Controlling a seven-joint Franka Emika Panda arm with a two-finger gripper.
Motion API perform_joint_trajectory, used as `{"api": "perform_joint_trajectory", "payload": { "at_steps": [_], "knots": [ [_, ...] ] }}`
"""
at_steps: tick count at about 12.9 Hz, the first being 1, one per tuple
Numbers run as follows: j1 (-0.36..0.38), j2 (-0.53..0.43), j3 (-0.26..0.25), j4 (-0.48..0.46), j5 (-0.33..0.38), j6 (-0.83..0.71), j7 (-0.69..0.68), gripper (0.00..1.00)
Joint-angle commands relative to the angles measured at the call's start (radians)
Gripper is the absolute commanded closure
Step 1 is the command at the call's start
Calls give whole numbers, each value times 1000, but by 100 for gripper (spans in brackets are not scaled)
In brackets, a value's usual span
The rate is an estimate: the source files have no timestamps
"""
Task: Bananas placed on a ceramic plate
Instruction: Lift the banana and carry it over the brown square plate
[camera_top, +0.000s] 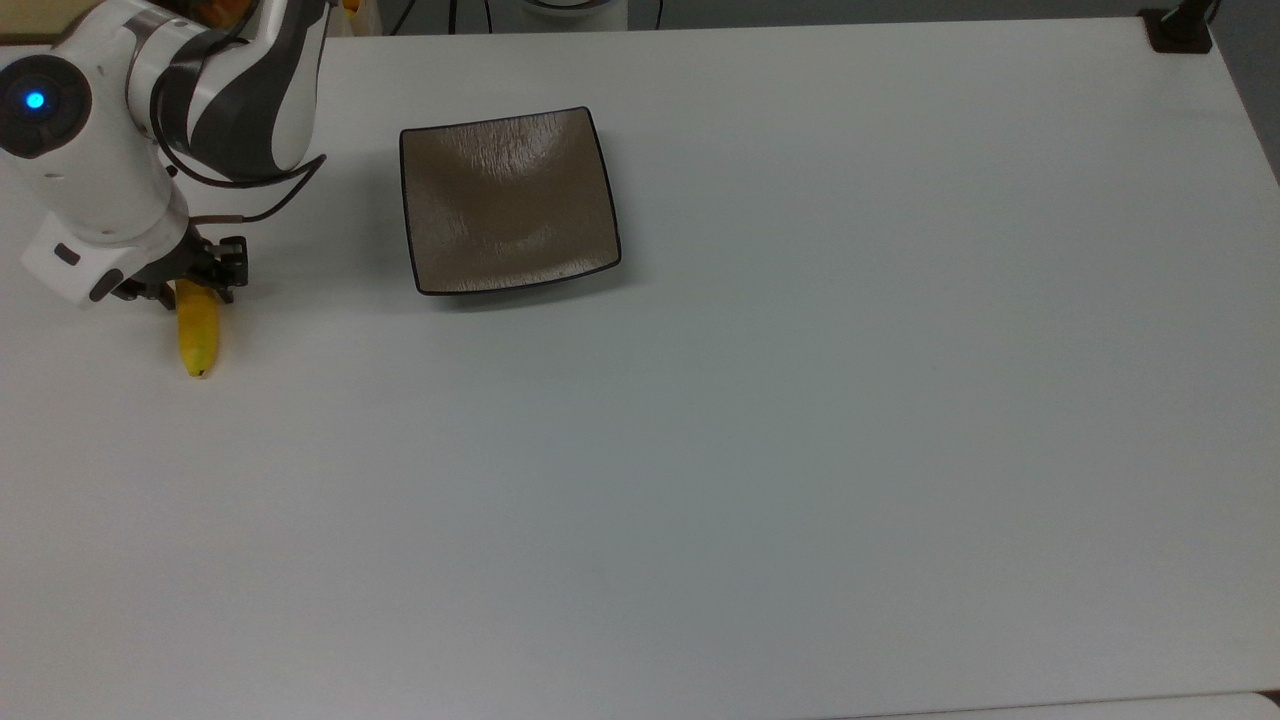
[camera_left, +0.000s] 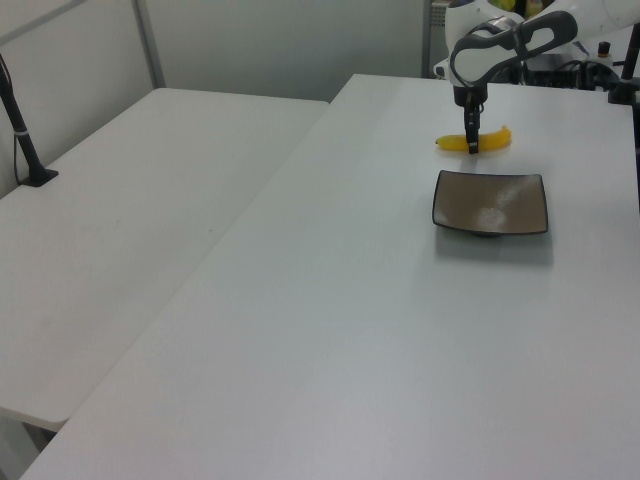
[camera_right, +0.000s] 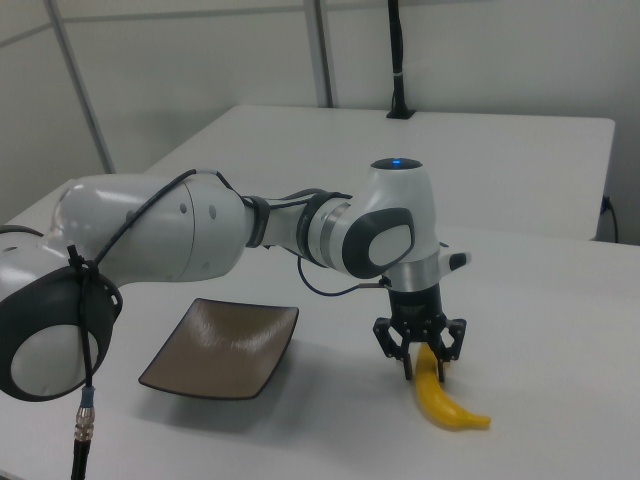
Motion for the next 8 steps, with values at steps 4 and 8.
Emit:
{"api": "perform_joint_trajectory", "payload": {
  "at_steps": [4, 8],
  "knots": [
    [1, -25, 8, -29, -16, 10, -6, 100],
    [12, -72, 15, -27, -13, -37, -3, 100]
  ]
}}
